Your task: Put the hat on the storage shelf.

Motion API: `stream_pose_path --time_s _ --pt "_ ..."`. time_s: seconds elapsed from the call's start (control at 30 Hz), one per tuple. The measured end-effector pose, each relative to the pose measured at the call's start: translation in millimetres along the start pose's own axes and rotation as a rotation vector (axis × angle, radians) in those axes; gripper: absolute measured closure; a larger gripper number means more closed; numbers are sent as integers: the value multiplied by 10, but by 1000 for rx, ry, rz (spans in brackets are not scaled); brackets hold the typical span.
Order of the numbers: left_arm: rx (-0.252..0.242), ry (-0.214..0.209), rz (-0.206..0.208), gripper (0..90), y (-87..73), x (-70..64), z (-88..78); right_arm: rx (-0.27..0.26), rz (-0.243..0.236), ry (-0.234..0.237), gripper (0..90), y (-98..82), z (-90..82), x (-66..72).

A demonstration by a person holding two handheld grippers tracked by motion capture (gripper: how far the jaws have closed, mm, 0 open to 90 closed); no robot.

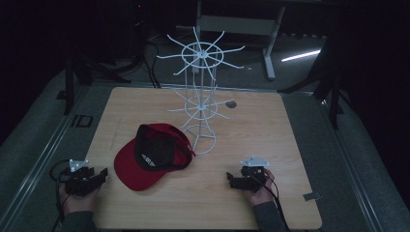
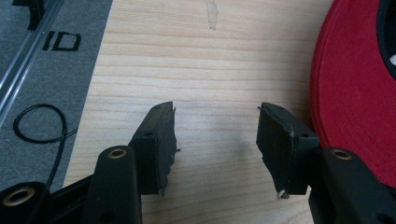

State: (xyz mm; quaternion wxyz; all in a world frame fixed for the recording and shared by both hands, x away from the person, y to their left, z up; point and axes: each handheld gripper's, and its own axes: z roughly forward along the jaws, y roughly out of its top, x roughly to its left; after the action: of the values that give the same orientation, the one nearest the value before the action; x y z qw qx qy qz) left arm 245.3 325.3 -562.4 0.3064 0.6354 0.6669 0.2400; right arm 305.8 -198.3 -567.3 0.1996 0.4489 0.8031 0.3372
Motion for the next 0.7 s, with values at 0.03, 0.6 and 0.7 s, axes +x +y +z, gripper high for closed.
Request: stream_pose_path --time_s 0.03,0.6,0.7 --pt "1 1 -1 472 0 1 2 0 1 -1 132 0 1 1" --pt "16 -45 31 479 54 -21 -16 4 -31 35 114 2 4 17" --pt "24 -45 66 480 66 -16 -37 3 -41 46 114 1 5 25"
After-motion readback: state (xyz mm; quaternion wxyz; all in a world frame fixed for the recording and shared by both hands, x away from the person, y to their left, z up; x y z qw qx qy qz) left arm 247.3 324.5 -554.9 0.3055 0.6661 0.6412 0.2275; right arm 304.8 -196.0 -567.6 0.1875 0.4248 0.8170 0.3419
